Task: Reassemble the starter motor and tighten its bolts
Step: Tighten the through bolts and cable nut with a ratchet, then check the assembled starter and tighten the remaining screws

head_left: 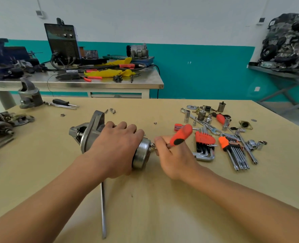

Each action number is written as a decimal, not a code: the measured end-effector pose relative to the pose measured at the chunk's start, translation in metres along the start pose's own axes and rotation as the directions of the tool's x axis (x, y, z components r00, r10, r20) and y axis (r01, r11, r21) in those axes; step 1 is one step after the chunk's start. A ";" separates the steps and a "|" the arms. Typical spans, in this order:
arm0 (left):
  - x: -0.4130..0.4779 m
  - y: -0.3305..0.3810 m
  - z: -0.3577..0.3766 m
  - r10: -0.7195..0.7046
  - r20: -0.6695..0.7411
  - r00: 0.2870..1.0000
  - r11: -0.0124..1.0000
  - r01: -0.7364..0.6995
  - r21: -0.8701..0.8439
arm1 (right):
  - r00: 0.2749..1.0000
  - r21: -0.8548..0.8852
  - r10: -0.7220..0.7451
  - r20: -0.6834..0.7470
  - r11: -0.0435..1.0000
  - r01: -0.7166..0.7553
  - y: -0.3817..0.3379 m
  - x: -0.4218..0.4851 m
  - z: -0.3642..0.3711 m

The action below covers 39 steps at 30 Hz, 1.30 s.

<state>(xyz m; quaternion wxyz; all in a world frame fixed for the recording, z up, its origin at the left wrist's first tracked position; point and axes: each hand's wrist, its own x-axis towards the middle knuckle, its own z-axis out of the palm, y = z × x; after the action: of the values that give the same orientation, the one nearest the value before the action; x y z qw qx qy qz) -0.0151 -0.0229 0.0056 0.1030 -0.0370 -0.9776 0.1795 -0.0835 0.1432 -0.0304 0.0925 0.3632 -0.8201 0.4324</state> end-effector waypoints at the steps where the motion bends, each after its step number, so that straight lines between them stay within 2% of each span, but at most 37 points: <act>1: 0.000 0.001 0.001 -0.005 -0.014 1.000 1.000 0.005 0.005 | 0.997 0.044 0.070 0.023 0.997 -0.071 0.000 0.002 0.000; 6: 0.000 0.002 0.002 -0.021 -0.035 0.999 1.000 0.021 0.007 | 0.962 0.035 0.264 0.064 0.963 -0.266 -0.010 0.007 0.000; 9: 0.000 0.004 0.003 -0.028 -0.065 0.997 1.000 0.028 0.009 | 0.876 0.126 0.458 0.153 0.870 -0.477 -0.014 0.011 -0.003; 12: -0.003 0.004 0.007 -0.025 -0.111 0.994 1.000 0.025 -0.002 | 0.790 0.202 0.535 0.301 0.773 -0.601 -0.019 0.015 -0.009; 15: -0.009 0.002 0.014 0.022 -0.216 0.976 1.000 -0.021 0.006 | 0.797 0.225 0.511 0.322 0.776 -0.589 -0.020 0.015 -0.011; 17: -0.010 -0.003 0.015 0.068 -0.246 0.967 0.998 -0.070 0.002 | 0.839 0.220 0.467 0.280 0.820 -0.529 -0.017 0.018 -0.014; 19: -0.008 -0.012 0.012 0.092 -0.228 0.969 0.993 -0.106 -0.048 | 0.892 0.262 0.430 0.136 0.853 -0.451 -0.012 0.021 -0.021; 20: -0.006 -0.017 0.011 0.078 -0.218 0.973 0.991 -0.100 -0.093 | 0.902 0.349 0.430 0.040 0.840 -0.416 -0.007 0.022 -0.025; 22: 0.001 -0.026 0.004 0.002 -0.215 0.977 0.977 -0.048 -0.209 | 0.867 0.591 0.484 -0.115 0.735 -0.332 0.003 0.022 -0.036; 24: 0.008 -0.036 -0.004 -0.137 -0.227 0.964 0.926 0.043 -0.375 | 0.832 0.757 0.526 -0.174 0.612 -0.229 0.010 0.019 -0.044; 27: 0.020 -0.051 -0.017 -0.352 -0.269 0.897 0.766 0.111 -0.633 | 0.872 0.735 0.450 -0.194 0.655 -0.175 0.017 0.015 -0.040; 30: 0.029 -0.063 -0.035 -0.532 -0.294 0.794 0.530 0.042 -0.847 | 0.907 0.663 0.394 -0.148 0.720 -0.205 0.020 0.013 -0.027; 31: 0.032 -0.066 -0.043 -0.606 -0.270 0.748 0.416 0.008 -0.909 | 0.924 0.604 0.353 -0.144 0.771 -0.201 0.021 0.013 -0.023; 32: 0.035 -0.069 -0.049 -0.681 -0.207 0.702 0.254 -0.038 -0.966 | 0.938 0.550 0.314 -0.147 0.814 -0.186 0.022 0.013 -0.019; 33: 0.037 -0.071 -0.055 -0.734 -0.090 0.673 0.033 -0.098 -0.995 | 0.943 0.527 0.295 -0.155 0.832 -0.173 0.023 0.013 -0.017; 35: 0.037 -0.072 -0.059 -0.709 0.208 0.674 -0.407 -0.149 -0.901 | 0.936 0.556 0.309 -0.170 0.814 -0.168 0.024 0.016 -0.017; 36: 0.035 -0.071 -0.058 -0.646 0.312 0.696 -0.544 -0.134 -0.828 | 0.929 0.576 0.326 -0.177 0.800 -0.171 0.025 0.018 -0.019; 37: 0.031 -0.069 -0.055 -0.583 0.372 0.722 -0.623 -0.104 -0.775 | 0.921 0.591 0.347 -0.176 0.786 -0.183 0.026 0.019 -0.020; 39: 0.023 -0.062 -0.046 -0.514 0.406 0.756 -0.683 -0.074 -0.727 | 0.905 0.595 0.395 -0.158 0.769 -0.232 0.029 0.021 -0.023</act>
<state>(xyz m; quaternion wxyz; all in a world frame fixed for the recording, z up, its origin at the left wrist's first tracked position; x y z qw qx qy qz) -0.0296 -0.0622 0.0742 0.2261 0.1656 -0.5012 -0.8187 -0.1217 0.1604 -0.0254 0.0194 0.1673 -0.6838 0.7099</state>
